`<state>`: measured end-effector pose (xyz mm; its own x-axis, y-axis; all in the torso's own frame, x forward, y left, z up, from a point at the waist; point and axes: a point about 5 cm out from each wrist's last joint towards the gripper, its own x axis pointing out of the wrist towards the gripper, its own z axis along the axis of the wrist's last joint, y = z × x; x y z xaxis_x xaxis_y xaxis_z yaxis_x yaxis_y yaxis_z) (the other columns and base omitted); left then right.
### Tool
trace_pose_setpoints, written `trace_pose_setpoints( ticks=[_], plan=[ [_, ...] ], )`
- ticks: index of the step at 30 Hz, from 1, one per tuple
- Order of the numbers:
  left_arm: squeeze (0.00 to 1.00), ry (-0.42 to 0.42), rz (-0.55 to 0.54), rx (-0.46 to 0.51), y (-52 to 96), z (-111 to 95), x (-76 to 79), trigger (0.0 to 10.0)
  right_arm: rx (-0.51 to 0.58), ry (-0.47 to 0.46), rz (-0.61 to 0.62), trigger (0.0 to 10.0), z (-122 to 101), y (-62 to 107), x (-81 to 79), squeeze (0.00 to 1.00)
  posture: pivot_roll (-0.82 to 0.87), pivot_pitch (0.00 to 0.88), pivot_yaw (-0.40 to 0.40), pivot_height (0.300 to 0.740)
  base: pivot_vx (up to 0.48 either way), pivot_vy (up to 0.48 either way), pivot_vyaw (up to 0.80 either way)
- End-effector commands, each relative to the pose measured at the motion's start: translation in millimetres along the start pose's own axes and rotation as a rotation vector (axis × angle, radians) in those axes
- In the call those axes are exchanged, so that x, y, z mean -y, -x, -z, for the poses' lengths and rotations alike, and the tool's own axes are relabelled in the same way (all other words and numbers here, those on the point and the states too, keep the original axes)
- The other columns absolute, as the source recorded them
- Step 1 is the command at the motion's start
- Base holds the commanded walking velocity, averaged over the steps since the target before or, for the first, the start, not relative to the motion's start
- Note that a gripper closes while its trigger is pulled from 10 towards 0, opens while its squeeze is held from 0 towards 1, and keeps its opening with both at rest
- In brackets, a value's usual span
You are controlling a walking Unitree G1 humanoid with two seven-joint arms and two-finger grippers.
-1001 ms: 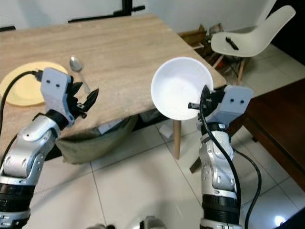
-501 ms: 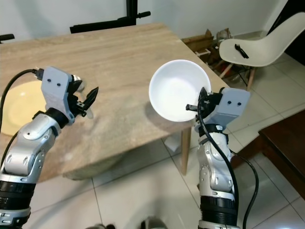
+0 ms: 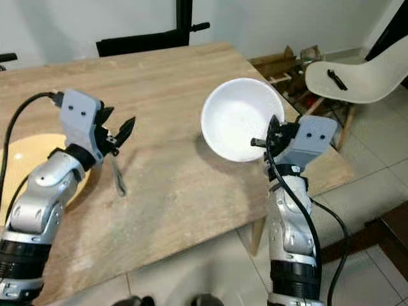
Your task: Setting the table
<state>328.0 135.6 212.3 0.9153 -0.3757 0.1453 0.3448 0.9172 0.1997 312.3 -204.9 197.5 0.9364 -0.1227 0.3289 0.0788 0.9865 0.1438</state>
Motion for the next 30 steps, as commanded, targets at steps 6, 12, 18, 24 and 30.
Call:
trace_pose_setpoints(
  ticks=[6,12,18,24,30],
  plan=[
    [0.0,0.024,0.048,0.001,1.4,-2,3.8,10.0,-0.051,0.013,-0.073,10.0,8,0.5,-3.0,0.0,-0.07,0.031,0.055,0.74,0.0,0.0,0.0],
    [0.0,-0.005,0.141,-0.05,11.9,-8,-4.6,10.0,-0.146,0.066,-0.19,10.0,20,-11.5,-16.9,0.0,-0.06,0.042,0.056,0.74,0.0,0.0,0.0],
    [0.0,-0.037,0.227,-0.097,38.4,-23,-33.0,10.0,-0.287,0.132,-0.331,10.0,40,-37.8,-42.6,0.0,0.0,0.064,0.042,0.74,0.0,0.0,0.0],
    [0.0,-0.064,0.225,-0.102,57.6,-38,-49.8,10.0,-0.367,0.189,-0.399,10.0,49,-54.1,-57.0,0.0,0.05,0.089,0.018,0.74,0.0,0.0,0.0],
    [0.0,-0.075,0.228,-0.127,71.1,-43,-48.3,10.0,-0.416,0.239,-0.439,10.0,54,-62.2,-64.1,0.0,0.09,0.112,0.004,0.74,0.0,0.0,0.0]
  ],
)
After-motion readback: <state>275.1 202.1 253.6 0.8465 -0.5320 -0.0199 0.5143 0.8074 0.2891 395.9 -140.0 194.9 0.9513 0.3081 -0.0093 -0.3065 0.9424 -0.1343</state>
